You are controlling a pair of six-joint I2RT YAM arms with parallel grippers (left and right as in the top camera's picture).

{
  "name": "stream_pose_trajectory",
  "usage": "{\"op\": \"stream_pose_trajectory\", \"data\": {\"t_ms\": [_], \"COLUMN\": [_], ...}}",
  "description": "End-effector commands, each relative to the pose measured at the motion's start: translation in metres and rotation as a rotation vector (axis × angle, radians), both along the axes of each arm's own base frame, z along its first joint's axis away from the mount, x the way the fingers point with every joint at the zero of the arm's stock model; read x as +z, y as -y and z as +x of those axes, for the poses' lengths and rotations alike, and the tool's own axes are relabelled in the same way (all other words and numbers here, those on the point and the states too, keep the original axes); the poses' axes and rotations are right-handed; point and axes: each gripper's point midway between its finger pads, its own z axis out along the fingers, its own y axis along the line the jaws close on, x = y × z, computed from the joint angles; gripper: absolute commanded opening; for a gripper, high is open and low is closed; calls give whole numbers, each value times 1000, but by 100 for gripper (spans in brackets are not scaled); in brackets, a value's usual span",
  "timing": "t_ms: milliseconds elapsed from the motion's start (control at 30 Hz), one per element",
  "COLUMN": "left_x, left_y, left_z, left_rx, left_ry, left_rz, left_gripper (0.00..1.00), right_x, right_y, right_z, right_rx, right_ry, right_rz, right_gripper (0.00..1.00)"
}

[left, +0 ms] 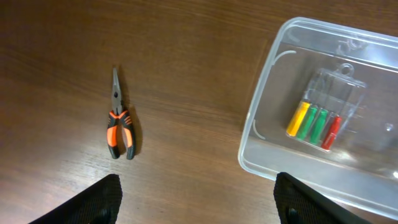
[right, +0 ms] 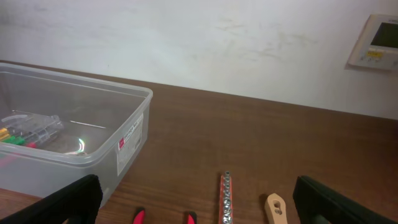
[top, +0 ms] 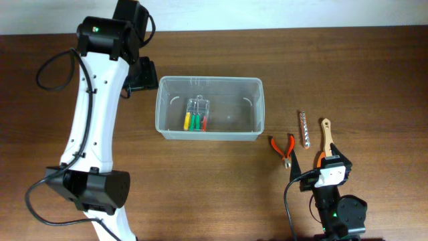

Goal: Pack container
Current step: 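Open the left gripper and withdraw it from the container, then lower the left gripper onto the orange-black pliers and grasp them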

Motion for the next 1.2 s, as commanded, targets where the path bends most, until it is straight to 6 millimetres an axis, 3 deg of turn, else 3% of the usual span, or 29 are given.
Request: {"op": "stream_pose_trajectory", "data": {"t_ms": [0, 100, 267, 400, 467, 633, 767, 1167], "left_x": [31, 51, 77, 69, 45, -35, -96, -185], "left_y": [-9, -14, -44, -71, -85, -94, -104, -121], "left_z": [-14, -25, -45, -61, -69, -77, -85, -85], "left_rx": [-2, 3, 63, 138, 160, 102, 103, 167], "left_ry": [78, 132, 227, 261, 253, 171, 51, -190], "left_rz": [8, 14, 105, 108, 93, 3, 9, -127], "left_gripper": [80, 81, 81, 83, 86, 87, 96, 93], "right_x": [-3, -3, -3, -3, -3, -3, -3, -3], "right_y": [1, 1, 1, 1, 1, 1, 1, 1], "right_z": [0, 0, 0, 0, 0, 0, 0, 0], "right_rx": [-6, -6, -6, -6, -6, -6, -6, -6], "right_ry": [-2, -2, -2, -2, -2, -2, -2, -2], "right_rz": [-8, -8, -8, -8, -8, -8, -8, -8], "right_gripper": [99, 99, 99, 99, 99, 99, 99, 99]}}
